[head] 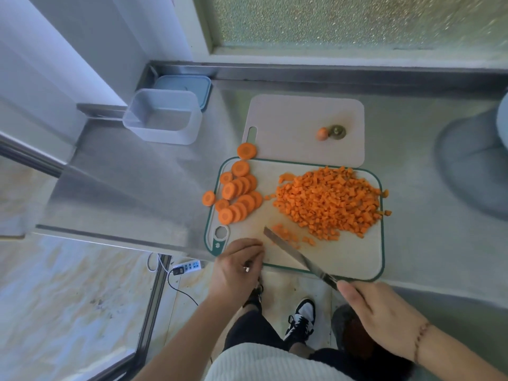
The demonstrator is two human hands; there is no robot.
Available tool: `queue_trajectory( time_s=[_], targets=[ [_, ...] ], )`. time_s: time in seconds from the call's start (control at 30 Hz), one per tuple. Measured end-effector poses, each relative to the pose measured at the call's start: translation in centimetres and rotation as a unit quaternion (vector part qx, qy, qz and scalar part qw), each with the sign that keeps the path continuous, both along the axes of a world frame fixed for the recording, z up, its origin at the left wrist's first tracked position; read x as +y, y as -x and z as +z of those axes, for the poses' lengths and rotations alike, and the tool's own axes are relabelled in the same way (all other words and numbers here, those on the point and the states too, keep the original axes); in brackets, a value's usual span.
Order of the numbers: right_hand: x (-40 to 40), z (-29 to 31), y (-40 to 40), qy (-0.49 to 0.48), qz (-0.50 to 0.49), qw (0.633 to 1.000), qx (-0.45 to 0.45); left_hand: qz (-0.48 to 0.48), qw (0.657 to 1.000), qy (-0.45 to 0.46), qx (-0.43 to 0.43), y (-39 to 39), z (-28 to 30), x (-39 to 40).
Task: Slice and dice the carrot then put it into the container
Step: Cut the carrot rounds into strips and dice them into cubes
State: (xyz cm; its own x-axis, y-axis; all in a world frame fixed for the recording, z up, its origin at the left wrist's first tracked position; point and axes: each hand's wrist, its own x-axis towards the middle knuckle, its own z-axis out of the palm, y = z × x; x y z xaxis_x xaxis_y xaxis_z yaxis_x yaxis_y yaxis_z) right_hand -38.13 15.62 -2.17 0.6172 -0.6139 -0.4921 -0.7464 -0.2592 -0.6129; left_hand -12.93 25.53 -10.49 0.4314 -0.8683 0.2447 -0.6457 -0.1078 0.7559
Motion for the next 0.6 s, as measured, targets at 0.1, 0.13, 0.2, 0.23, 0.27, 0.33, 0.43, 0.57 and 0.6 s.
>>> queue_trajectory(
  time_s=[0.1,0.13,0.2,0.23,0.27,0.33,0.43,0.57,0.6],
  targets=[
    [-0.2,-0.5,-0.8,-0.012,0.027,0.999,0.022,0.007,1.0,-0.01,0.002,-1.5,0.9,0.0],
    [-0.6,-0.7,-1.0,-0.014,0.031,0.999,0.032,0.011,1.0,-0.006,-0.011,-2.0,1.1,-0.2],
    [-1.3,-1.0,-1.4,-0.02,0.028,0.999,0.038,0.019,0.999,-0.001,-0.031,-3.2,1.6,-1.1],
    [-1.7,-1.1,-1.4,-0.014,0.017,0.999,0.039,0.016,0.999,0.002,-0.039,-3.9,1.9,-1.7],
    [-2.2,-1.1,-1.4,-0.006,-0.001,0.999,0.042,0.008,0.999,0.007,-0.048,-4.5,2.1,-2.4],
    [-3.4,-0.8,-1.3,0.001,-0.057,0.997,0.045,-0.016,0.998,0.017,-0.06,-5.8,2.7,-4.3],
    [-4.5,0.0,-1.6,-0.027,-0.087,0.994,0.065,-0.032,0.995,-0.006,-0.098,-8.1,3.4,-8.0],
    [-4.1,0.7,-2.5,-0.061,-0.118,0.989,0.066,-0.006,0.99,-0.104,-0.097,-11.9,3.7,-14.1],
    [-4.1,0.9,-2.8,-0.056,-0.138,0.987,0.059,-0.01,0.987,-0.131,-0.089,-12.7,3.8,-15.8]
  ],
)
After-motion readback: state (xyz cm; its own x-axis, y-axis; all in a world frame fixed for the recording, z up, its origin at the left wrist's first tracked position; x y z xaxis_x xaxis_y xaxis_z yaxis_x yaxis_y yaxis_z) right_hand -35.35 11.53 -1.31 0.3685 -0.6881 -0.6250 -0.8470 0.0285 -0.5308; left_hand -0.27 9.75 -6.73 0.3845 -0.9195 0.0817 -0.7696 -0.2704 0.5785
